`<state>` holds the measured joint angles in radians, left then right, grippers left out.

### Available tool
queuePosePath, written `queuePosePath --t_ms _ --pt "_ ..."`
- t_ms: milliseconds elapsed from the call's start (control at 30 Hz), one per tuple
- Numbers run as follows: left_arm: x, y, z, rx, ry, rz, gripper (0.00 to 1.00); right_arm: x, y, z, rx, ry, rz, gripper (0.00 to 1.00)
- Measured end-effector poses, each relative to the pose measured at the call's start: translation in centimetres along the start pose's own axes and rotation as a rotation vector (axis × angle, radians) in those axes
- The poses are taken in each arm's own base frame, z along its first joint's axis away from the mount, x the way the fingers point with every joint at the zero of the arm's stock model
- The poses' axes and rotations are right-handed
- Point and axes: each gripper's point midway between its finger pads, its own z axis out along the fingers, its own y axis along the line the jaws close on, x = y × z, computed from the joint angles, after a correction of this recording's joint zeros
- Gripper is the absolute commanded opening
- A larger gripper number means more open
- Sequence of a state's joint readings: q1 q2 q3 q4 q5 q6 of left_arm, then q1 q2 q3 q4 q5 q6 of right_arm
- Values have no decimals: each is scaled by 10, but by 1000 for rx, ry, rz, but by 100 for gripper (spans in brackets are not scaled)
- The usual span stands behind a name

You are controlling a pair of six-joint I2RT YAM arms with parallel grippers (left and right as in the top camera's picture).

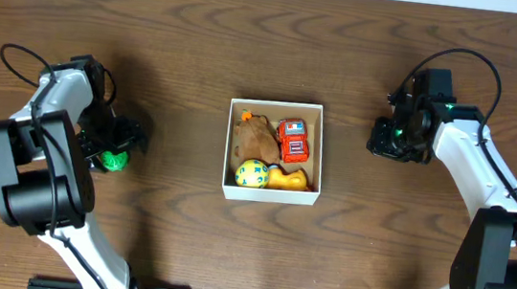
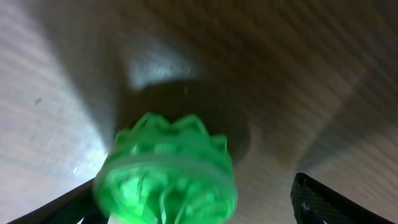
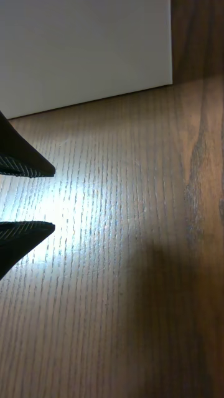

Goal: Pack container
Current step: 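Lower the left gripper onto the green round toy and grasp it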

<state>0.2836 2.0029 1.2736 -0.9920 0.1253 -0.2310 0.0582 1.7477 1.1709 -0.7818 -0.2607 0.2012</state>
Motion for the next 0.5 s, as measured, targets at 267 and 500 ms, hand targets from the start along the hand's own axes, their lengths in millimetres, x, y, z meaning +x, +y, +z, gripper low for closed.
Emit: queuePosePath --t_ms 267,500 --pt "0 -2 1 14 7 4 53 0 0 0 0 0 0 25" --pt "1 -2 1 12 10 16 43 0 0 0 0 0 0 25"
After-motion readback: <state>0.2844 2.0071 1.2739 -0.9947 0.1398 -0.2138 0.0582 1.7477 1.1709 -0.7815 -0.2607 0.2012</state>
